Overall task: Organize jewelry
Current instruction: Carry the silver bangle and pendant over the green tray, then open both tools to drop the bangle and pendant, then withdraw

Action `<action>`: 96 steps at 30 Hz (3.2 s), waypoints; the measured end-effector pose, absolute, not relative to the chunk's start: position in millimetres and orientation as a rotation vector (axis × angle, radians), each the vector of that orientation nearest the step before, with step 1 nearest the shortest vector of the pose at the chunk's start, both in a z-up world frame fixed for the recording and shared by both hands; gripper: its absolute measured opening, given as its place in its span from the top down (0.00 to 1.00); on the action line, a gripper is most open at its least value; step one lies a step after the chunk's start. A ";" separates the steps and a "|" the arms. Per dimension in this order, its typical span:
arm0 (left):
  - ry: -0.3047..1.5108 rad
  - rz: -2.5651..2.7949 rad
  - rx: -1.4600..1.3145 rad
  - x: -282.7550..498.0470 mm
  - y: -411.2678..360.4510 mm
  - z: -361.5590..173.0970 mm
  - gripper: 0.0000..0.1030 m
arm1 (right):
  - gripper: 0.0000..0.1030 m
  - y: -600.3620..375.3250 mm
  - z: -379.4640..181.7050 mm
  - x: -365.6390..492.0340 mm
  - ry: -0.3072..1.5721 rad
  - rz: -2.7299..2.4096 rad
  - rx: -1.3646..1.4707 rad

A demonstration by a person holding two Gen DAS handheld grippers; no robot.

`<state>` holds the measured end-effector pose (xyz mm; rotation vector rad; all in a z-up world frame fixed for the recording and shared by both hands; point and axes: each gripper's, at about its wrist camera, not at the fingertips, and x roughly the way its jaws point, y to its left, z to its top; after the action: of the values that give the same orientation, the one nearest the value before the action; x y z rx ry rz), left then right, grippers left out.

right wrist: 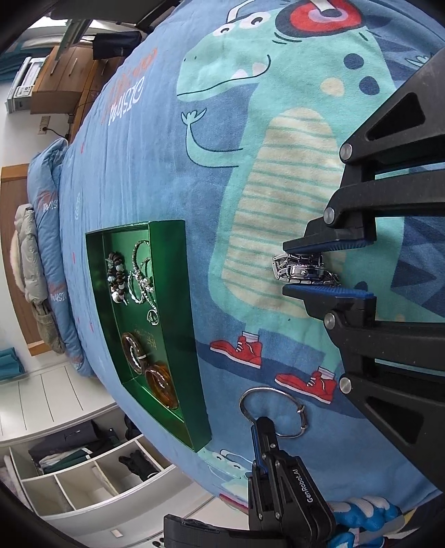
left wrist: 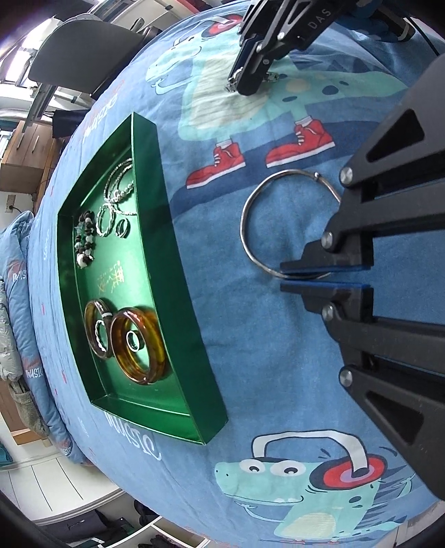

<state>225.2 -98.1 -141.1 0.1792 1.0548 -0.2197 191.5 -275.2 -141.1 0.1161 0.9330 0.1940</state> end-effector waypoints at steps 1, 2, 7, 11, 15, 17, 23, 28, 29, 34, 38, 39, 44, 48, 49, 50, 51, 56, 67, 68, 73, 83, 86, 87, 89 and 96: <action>1.049 -0.215 0.184 223.3 -98.1 -139.5 0.97 | 0.83 -275.7 -138.5 187.8 0.927 0.192 0.116; 1.043 -0.211 0.188 221.0 -97.6 -137.7 0.97 | 0.83 -276.9 -136.1 184.3 0.921 0.190 0.117; 1.000 -0.188 0.209 210.4 -96.0 -122.3 0.97 | 0.83 -283.0 -124.9 166.7 0.895 0.179 0.130; 0.969 -0.168 0.230 202.8 -93.6 -109.5 0.97 | 0.83 -286.1 -115.4 153.6 0.872 0.177 0.137; 0.942 -0.145 0.247 194.8 -88.4 -96.6 0.97 | 0.83 -287.0 -105.3 140.9 0.845 0.183 0.139; 0.928 -0.135 0.254 191.3 -85.2 -90.6 0.97 | 0.84 -288.6 -101.3 134.7 0.835 0.184 0.140; 0.889 -0.111 0.272 183.5 -76.5 -73.0 0.97 | 0.84 -293.1 -93.6 119.6 0.813 0.183 0.143; 0.848 -0.109 0.279 182.4 -72.4 -52.4 0.97 | 0.84 -295.5 -87.1 112.8 0.797 0.180 0.142; 0.839 -0.110 0.279 183.5 -72.4 -47.7 0.97 | 0.84 -295.6 -85.5 112.4 0.794 0.182 0.141; 0.800 -0.121 0.266 199.4 -75.4 -25.4 0.97 | 0.84 -291.6 -73.5 120.7 0.774 0.196 0.121; 0.775 -0.129 0.261 221.9 -81.8 -15.7 0.97 | 0.84 -286.1 -59.0 140.3 0.748 0.208 0.100; 0.772 -0.130 0.260 229.1 -84.0 -14.7 0.97 | 0.84 -284.6 -54.8 146.7 0.740 0.211 0.094; 0.780 -0.139 0.254 269.4 -95.9 -20.7 0.97 | 0.84 -277.0 -40.8 187.9 0.717 0.223 0.072; 0.801 -0.153 0.265 299.5 -106.9 -37.3 0.97 | 0.84 -268.3 -43.7 227.6 0.725 0.232 0.052; 0.808 -0.155 0.267 307.0 -109.4 -42.1 0.97 | 0.84 -266.1 -46.5 238.1 0.731 0.235 0.048; 0.814 -0.155 0.272 313.6 -112.1 -47.6 0.97 | 0.84 -264.4 -50.2 246.9 0.736 0.237 0.046; 0.819 -0.153 0.277 320.2 -113.8 -52.7 0.97 | 0.84 -262.6 -54.2 256.7 0.744 0.241 0.043; 0.852 -0.149 0.280 349.2 -117.0 -74.1 0.97 | 0.84 -252.8 -80.0 298.1 0.805 0.253 0.020; 0.922 -0.141 0.231 374.4 -112.6 -103.8 0.96 | 0.84 -252.5 -121.8 330.5 0.931 0.234 0.008; 0.930 -0.140 0.224 375.9 -111.8 -105.8 0.96 | 0.84 -252.5 -123.5 330.4 0.938 0.234 0.006; 0.964 -0.138 0.198 379.0 -108.3 -112.8 0.96 | 0.83 -255.6 -127.0 329.3 0.952 0.227 0.014; 0.941 -0.153 0.132 368.7 -99.6 -96.8 0.95 | 0.71 -259.8 -107.2 313.6 0.916 0.215 0.042; 0.905 -0.157 0.122 354.8 -93.9 -82.2 0.93 | 0.68 -262.0 -93.3 301.7 0.888 0.206 0.056; 0.889 -0.155 0.124 348.3 -91.5 -76.3 0.91 | 0.67 -262.6 -88.6 297.1 0.879 0.204 0.061; 0.855 -0.146 0.119 333.5 -84.8 -63.8 0.83 | 0.62 -264.2 -79.3 286.9 0.860 0.199 0.067; 0.748 -0.105 0.104 271.5 -54.8 -27.3 0.64 | 0.56 -262.6 -49.4 243.6 0.805 0.180 0.078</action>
<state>271.5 -54.8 -27.3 0.1043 0.7475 -0.1054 243.6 -262.6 -49.4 0.0775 0.8047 0.1802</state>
